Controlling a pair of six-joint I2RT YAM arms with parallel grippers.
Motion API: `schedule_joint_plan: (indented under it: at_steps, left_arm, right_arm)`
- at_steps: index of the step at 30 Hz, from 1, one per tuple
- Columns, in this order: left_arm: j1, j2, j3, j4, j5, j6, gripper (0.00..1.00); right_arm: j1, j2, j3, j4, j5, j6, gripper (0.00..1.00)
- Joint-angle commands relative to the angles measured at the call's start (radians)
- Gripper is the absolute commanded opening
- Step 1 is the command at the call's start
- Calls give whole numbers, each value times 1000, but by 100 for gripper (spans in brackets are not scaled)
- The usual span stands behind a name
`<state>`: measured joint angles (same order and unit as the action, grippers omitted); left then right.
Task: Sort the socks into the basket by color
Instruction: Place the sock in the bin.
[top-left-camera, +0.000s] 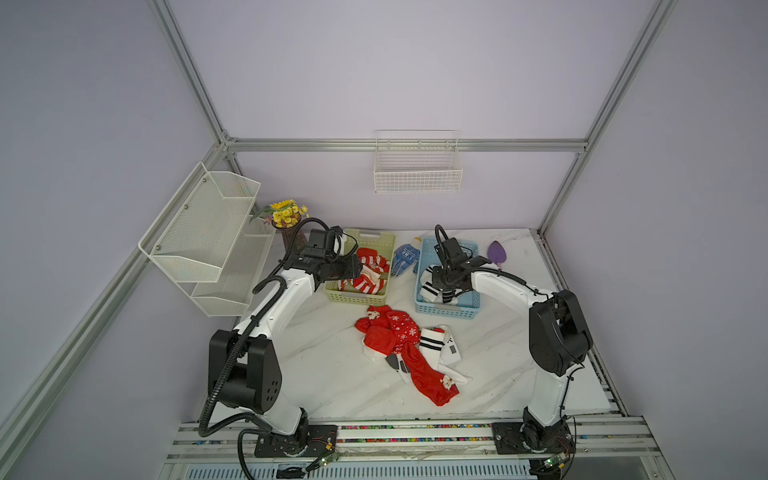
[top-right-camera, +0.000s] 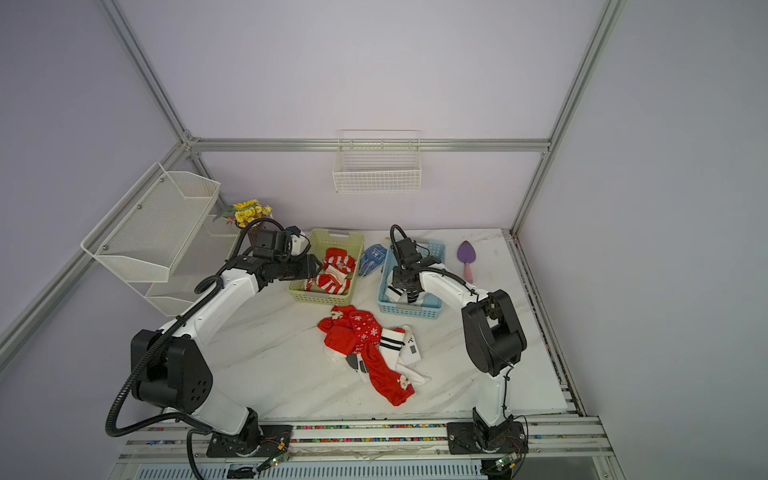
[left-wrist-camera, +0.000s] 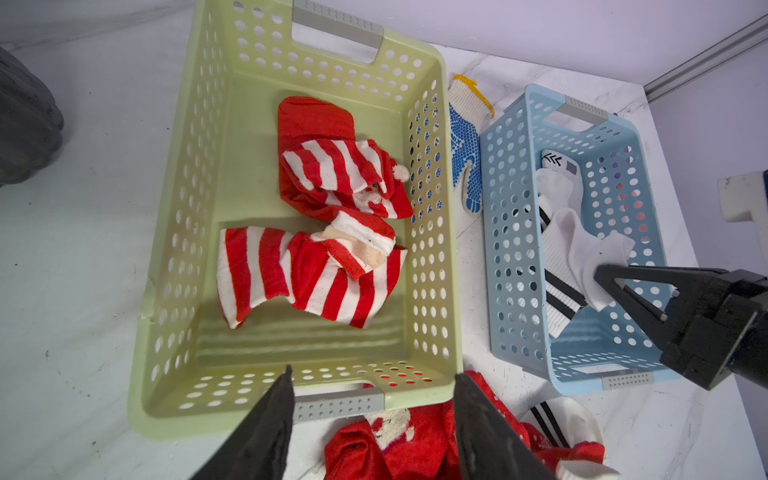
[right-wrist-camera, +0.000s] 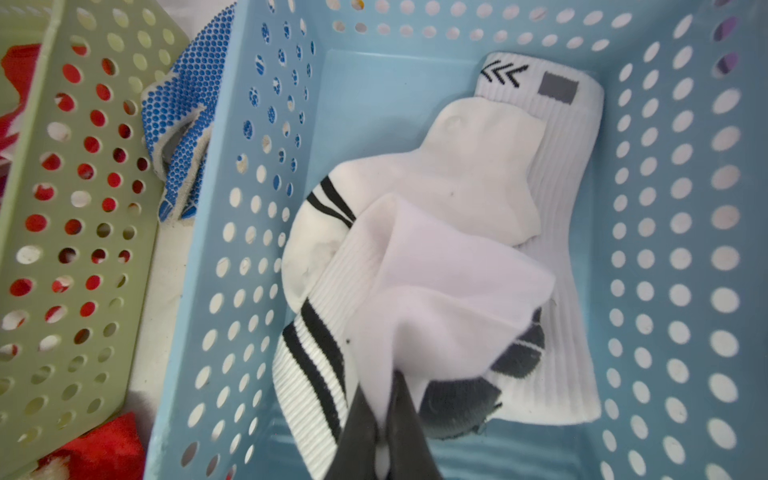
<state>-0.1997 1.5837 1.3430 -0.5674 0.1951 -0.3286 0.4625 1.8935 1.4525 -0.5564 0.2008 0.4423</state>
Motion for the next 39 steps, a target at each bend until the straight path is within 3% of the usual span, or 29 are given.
schedule_joint_plan:
  at_steps: [1,16,30,39]
  left_arm:
    - [-7,-13,-25,23,0,19,61]
    - [-12,-8,-27,22,0,20,63]
    - [-19,-11,-24,23,4,21,73]
    - [-29,-21,-18,23,11,19,75]
  right_arm:
    - [-1,4,-7,9,25,38,8]
    - [-14,81,4,-2,37,49,10]
    - [-14,-43,-8,-29,64,45,29]
    - [-14,-151,-33,-73,83,49,33]
